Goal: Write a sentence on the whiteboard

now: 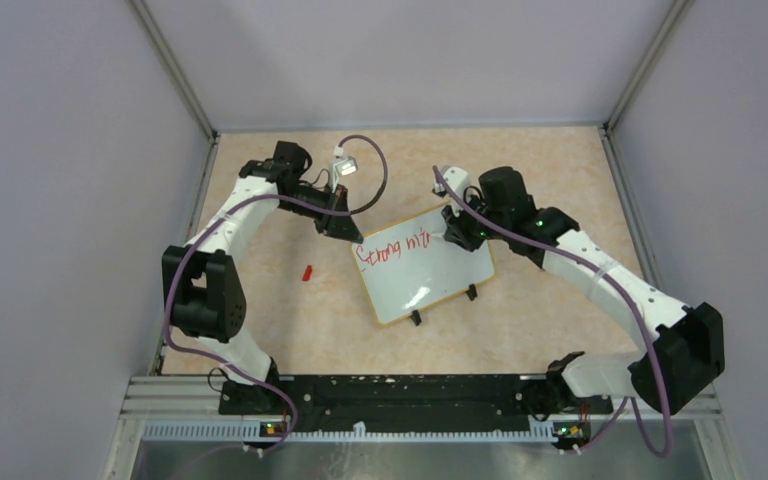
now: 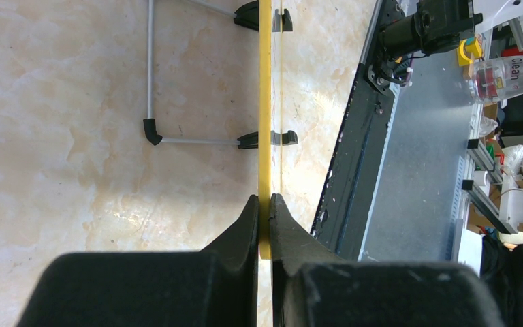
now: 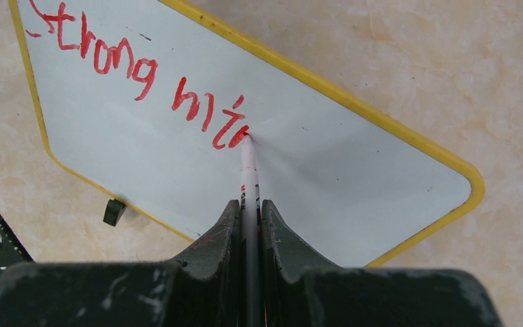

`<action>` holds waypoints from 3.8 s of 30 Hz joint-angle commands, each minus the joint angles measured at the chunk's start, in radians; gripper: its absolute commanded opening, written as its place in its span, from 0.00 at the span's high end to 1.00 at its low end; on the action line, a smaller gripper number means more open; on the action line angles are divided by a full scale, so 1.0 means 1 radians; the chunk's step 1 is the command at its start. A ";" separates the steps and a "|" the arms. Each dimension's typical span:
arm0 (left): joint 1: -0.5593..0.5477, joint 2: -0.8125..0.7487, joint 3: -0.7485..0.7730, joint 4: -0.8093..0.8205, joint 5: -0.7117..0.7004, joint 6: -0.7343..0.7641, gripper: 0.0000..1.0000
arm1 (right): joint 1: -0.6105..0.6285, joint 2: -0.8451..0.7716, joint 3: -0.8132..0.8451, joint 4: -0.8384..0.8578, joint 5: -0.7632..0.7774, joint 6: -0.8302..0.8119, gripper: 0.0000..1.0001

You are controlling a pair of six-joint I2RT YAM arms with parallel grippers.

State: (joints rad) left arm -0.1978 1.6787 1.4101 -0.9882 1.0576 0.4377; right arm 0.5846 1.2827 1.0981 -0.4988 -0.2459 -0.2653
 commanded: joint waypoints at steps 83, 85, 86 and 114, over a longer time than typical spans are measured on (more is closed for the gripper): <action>-0.005 -0.009 0.013 -0.007 0.024 0.023 1.00 | -0.019 -0.002 0.010 0.004 0.026 -0.012 1.00; -0.005 -0.010 0.013 -0.006 0.022 0.024 1.00 | -0.019 -0.010 -0.002 0.002 0.029 -0.012 1.00; -0.005 -0.009 0.014 -0.007 0.022 0.023 1.00 | -0.019 -0.013 -0.008 0.003 0.029 -0.012 1.00; -0.005 -0.002 0.022 -0.011 0.020 0.025 1.00 | -0.037 0.035 0.136 0.022 0.108 -0.046 1.00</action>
State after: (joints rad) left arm -0.1986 1.6787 1.4101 -0.9977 1.0580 0.4400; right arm 0.5587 1.2999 1.1675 -0.5098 -0.1596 -0.2924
